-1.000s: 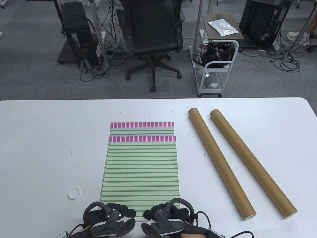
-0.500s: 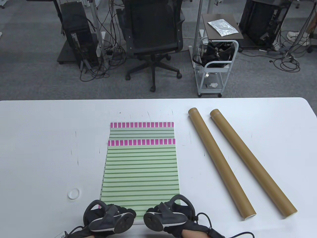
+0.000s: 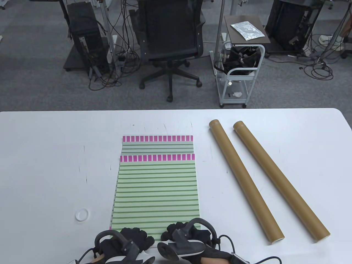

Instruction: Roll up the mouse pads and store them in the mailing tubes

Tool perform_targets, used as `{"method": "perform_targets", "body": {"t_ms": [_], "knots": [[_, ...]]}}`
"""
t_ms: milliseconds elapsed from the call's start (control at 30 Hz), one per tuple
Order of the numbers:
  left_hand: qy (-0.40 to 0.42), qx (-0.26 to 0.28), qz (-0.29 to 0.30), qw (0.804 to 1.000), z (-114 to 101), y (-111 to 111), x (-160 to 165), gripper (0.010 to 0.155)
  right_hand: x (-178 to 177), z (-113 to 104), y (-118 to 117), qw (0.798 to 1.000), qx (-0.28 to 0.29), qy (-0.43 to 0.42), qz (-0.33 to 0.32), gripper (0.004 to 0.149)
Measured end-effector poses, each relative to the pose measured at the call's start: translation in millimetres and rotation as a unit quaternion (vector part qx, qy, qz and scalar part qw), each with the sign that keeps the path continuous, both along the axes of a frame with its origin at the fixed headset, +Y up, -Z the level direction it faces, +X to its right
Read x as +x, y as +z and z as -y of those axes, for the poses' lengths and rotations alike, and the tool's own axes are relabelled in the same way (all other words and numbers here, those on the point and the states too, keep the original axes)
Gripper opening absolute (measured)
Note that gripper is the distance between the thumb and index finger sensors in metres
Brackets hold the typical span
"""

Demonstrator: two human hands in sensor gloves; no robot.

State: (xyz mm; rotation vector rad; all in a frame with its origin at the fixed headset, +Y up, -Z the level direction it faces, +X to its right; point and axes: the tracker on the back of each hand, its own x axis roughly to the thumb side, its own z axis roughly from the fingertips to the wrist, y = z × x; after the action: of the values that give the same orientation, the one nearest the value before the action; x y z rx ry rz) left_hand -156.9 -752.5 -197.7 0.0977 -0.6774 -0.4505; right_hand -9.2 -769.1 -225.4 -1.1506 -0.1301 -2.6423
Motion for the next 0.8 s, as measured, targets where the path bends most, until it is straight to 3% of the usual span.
{"method": "perform_targets", "body": {"t_ms": [67,133,233,300,400,500,667,800], "knots": [[0.011,-0.013,-0.015,1.000,-1,-4,-3,0.052,0,2,0,1.000,-0.015,-0.009,0.005,0.053],[0.017,-0.029,-0.022,0.999,1,-7,-4,0.042,0,4,-2,1.000,-0.026,0.006,0.002,0.049],[0.034,-0.059,-0.032,0.997,1,-11,-7,0.042,-1,2,-3,1.000,-0.022,-0.001,-0.001,0.046],[0.042,-0.086,-0.032,0.995,1,-10,-7,0.056,5,-1,-7,0.999,-0.041,-0.030,0.010,0.046],[0.019,-0.041,-0.032,0.998,5,-11,-5,0.053,10,-2,-10,0.993,-0.101,-0.059,0.020,0.064],[0.029,-0.053,-0.041,0.997,5,-14,-6,0.051,6,-3,-5,1.000,-0.010,-0.004,-0.003,0.059],[0.033,-0.064,-0.039,0.997,4,-18,-9,0.049,8,-9,-8,0.999,-0.016,-0.047,0.010,0.058],[0.053,-0.126,-0.050,0.989,2,-23,-15,0.057,7,-11,-5,0.999,-0.018,-0.047,0.001,0.057]]}}
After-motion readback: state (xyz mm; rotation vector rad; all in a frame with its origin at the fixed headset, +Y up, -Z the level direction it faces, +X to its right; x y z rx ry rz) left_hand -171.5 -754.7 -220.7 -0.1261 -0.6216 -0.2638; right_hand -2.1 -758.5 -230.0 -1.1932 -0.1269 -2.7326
